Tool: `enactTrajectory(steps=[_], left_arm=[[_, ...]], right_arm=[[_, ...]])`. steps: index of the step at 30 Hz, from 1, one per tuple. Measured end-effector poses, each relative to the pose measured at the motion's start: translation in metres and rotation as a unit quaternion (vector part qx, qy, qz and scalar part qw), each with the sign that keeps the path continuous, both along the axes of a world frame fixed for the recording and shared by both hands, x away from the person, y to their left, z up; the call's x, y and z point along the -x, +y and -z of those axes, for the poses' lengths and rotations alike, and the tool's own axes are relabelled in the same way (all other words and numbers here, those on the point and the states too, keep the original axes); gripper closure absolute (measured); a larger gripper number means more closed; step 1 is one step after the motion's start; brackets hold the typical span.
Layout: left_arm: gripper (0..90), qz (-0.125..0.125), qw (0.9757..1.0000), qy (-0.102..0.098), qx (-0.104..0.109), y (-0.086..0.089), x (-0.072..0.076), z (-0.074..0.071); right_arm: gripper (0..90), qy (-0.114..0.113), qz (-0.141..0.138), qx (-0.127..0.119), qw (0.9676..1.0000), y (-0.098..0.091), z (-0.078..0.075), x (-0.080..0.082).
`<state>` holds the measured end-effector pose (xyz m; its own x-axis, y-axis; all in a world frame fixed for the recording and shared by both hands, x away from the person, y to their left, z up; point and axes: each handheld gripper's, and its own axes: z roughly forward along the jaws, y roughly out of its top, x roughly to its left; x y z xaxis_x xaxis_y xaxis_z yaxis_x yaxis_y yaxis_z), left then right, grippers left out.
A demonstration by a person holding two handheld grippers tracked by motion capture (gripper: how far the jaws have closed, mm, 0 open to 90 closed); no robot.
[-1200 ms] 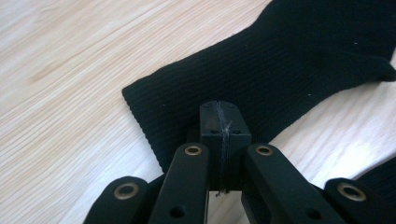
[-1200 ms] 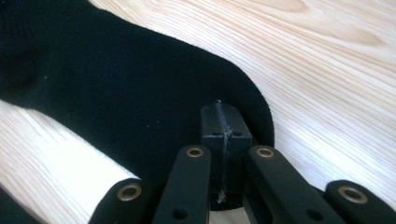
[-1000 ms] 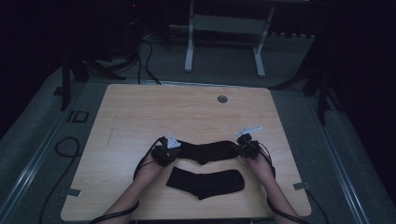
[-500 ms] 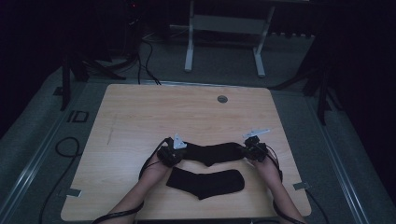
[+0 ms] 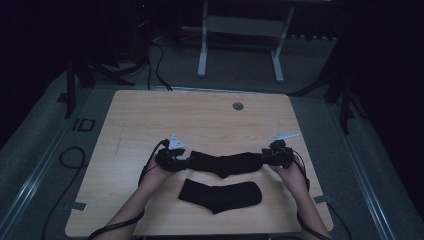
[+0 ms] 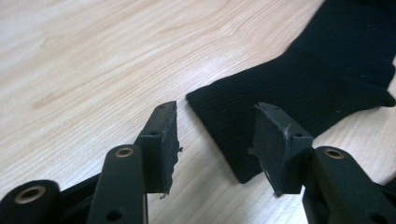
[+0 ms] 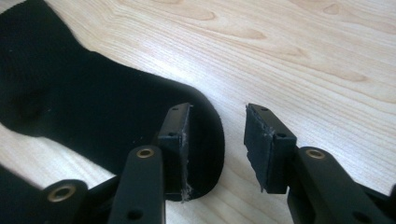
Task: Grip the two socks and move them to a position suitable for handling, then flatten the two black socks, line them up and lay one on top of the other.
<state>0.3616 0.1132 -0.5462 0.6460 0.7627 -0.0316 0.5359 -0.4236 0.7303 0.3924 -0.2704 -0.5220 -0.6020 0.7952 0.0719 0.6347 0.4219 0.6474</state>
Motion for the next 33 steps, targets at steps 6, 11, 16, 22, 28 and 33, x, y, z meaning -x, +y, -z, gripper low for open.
enactTrajectory(steps=[6,11,16,22,28,33], left_arm=[[48.6,0.003,0.9997,0.021,0.014,0.001,-0.01,0.005],[48.7,0.014,0.9994,0.03,0.005,-0.004,-0.018,0.009],[51.0,0.02,0.999,0.04,-0.002,-0.01,-0.02,0.014],[60.5,0.03,0.9988,0.034,-0.014,-0.018,-0.018,0.015],[84.0,0.041,0.9986,0.028,-0.016,-0.027,-0.014,0.014],[85.8,0.034,0.9994,0.009,0.003,-0.023,-0.006,-0.002]], right_arm=[[48.4,0.008,0.004,0.01,0.9999,0.006,0.003,-0.007],[44.3,0.023,0.009,0.018,0.9995,0.009,0.01,-0.017],[51.8,0.033,0.007,0.035,0.9988,0.012,0.021,-0.019],[74.9,0.021,-0.004,0.045,0.9987,0.015,0.024,-0.015],[86.0,0.011,-0.005,0.049,0.9987,0.019,0.024,-0.01],[86.4,-0.013,0.004,0.029,0.9995,0.015,0.009,-0.003]])
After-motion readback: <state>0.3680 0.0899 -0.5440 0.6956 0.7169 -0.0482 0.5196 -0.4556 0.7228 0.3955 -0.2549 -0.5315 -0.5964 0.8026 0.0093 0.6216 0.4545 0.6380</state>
